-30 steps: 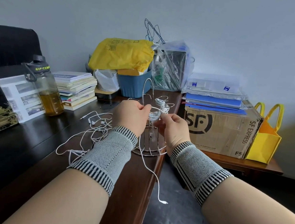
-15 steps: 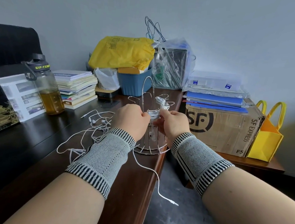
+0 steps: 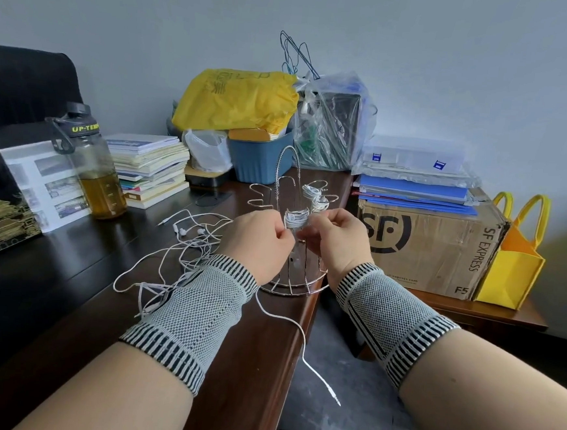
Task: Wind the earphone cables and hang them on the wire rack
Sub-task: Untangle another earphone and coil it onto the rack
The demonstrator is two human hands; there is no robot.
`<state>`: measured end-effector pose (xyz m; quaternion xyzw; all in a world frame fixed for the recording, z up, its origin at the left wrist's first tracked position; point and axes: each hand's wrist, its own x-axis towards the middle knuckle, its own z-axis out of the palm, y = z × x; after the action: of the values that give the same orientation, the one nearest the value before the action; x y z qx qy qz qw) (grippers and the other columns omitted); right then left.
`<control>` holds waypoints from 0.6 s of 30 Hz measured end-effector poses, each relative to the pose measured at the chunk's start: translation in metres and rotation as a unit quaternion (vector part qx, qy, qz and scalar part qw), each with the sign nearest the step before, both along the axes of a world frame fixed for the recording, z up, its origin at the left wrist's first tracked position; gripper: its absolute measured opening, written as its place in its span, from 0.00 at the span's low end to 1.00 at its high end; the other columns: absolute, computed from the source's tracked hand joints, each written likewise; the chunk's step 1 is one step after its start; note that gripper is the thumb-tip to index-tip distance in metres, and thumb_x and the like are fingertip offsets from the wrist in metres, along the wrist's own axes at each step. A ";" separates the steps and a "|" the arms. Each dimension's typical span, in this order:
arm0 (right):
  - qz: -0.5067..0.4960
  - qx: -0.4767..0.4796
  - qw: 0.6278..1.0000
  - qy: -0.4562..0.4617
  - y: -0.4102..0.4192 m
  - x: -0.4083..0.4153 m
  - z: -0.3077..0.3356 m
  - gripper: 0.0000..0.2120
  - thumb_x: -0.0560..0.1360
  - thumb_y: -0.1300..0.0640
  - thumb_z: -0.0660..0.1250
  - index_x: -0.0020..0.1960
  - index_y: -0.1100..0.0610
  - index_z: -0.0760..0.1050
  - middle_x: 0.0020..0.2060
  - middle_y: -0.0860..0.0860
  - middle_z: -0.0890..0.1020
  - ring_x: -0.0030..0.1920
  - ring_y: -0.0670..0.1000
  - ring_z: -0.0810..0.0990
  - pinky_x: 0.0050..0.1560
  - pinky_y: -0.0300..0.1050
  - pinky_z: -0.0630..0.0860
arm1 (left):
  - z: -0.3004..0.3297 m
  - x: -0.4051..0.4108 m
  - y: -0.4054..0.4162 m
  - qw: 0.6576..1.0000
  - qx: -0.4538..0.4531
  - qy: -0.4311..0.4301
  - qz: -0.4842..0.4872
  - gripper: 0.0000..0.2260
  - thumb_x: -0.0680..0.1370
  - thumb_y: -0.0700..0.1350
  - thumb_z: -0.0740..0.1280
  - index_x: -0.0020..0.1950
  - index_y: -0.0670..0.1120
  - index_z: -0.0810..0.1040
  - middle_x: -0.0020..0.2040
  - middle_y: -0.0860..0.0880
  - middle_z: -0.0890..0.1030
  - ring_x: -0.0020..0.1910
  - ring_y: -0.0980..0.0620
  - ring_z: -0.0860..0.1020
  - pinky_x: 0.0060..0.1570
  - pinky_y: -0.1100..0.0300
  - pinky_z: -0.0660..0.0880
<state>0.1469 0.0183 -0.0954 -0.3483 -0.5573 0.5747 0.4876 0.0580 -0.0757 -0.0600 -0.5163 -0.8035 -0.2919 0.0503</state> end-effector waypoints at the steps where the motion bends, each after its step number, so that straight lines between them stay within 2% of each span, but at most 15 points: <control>1: 0.001 0.014 1.000 0.001 0.000 0.001 -0.001 0.03 0.68 0.61 0.67 0.37 0.56 0.75 0.34 0.56 0.84 0.42 0.58 0.85 0.53 0.60 0.80 | -0.001 0.001 0.000 1.000 -0.003 0.003 -0.003 0.09 0.79 0.48 0.64 0.42 0.47 0.79 0.41 0.51 0.80 0.43 0.49 0.76 0.43 0.57 0.72; 3: -0.002 0.070 0.997 -0.018 -0.002 0.003 -0.004 0.07 0.69 0.64 0.68 0.37 0.54 0.75 0.36 0.57 0.84 0.42 0.57 0.84 0.51 0.56 0.80 | -0.002 0.003 -0.002 1.000 -0.011 0.012 -0.006 0.06 0.78 0.48 0.64 0.45 0.49 0.78 0.42 0.54 0.78 0.44 0.50 0.75 0.43 0.58 0.70; 5: -0.002 0.140 0.989 -0.042 -0.005 0.007 -0.007 0.11 0.72 0.67 0.67 0.38 0.52 0.75 0.38 0.56 0.83 0.40 0.52 0.82 0.46 0.46 0.80 | -0.005 0.003 -0.004 1.000 -0.014 0.025 -0.012 0.02 0.78 0.47 0.64 0.48 0.51 0.76 0.43 0.54 0.76 0.45 0.50 0.74 0.43 0.59 0.67; 7: 0.022 0.194 0.979 -0.060 -0.011 0.011 -0.010 0.14 0.73 0.70 0.64 0.40 0.51 0.75 0.39 0.53 0.81 0.39 0.48 0.80 0.42 0.37 0.78 | -0.009 0.002 -0.005 0.999 -0.010 0.036 -0.031 0.05 0.78 0.44 0.64 0.52 0.52 0.76 0.46 0.53 0.77 0.48 0.48 0.76 0.46 0.57 0.70; 10: 0.030 0.260 0.958 -0.112 -0.014 0.012 -0.016 0.19 0.72 0.69 0.64 0.45 0.44 0.77 0.45 0.51 0.81 0.45 0.47 0.81 0.48 0.41 0.79 | -0.011 0.003 -0.006 0.997 -0.007 0.060 -0.047 0.12 0.80 0.42 0.61 0.60 0.53 0.77 0.55 0.50 0.80 0.54 0.47 0.77 0.53 0.53 0.74; 12: 0.016 0.288 0.949 -0.130 -0.014 0.012 -0.018 0.20 0.72 0.68 0.66 0.47 0.42 0.78 0.47 0.50 0.80 0.47 0.47 0.81 0.53 0.45 0.79 | -0.011 0.005 -0.006 0.995 -0.010 0.094 -0.044 0.14 0.82 0.43 0.59 0.64 0.54 0.77 0.57 0.49 0.81 0.55 0.46 0.78 0.54 0.52 0.74; 14: 0.004 0.292 0.947 -0.136 -0.014 0.010 -0.018 0.18 0.71 0.67 0.69 0.46 0.43 0.79 0.46 0.49 0.79 0.46 0.46 0.82 0.54 0.45 0.79 | -0.011 0.006 -0.005 0.992 -0.010 0.121 -0.038 0.13 0.83 0.46 0.57 0.62 0.54 0.79 0.53 0.49 0.83 0.53 0.45 0.79 0.51 0.52 0.73; 18: -0.032 0.293 0.945 -0.144 -0.014 0.011 -0.014 0.06 0.72 0.62 0.72 0.45 0.51 0.84 0.41 0.45 0.80 0.42 0.44 0.81 0.49 0.42 0.79 | -0.007 0.009 -0.004 0.993 -0.010 0.114 -0.026 0.12 0.83 0.50 0.58 0.54 0.52 0.81 0.44 0.49 0.83 0.47 0.46 0.80 0.45 0.54 0.72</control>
<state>0.1577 0.0046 -0.1093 -0.2872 -0.7540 0.3140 0.5004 0.0665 -0.0799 -0.0668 -0.5676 -0.7815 -0.2243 0.1292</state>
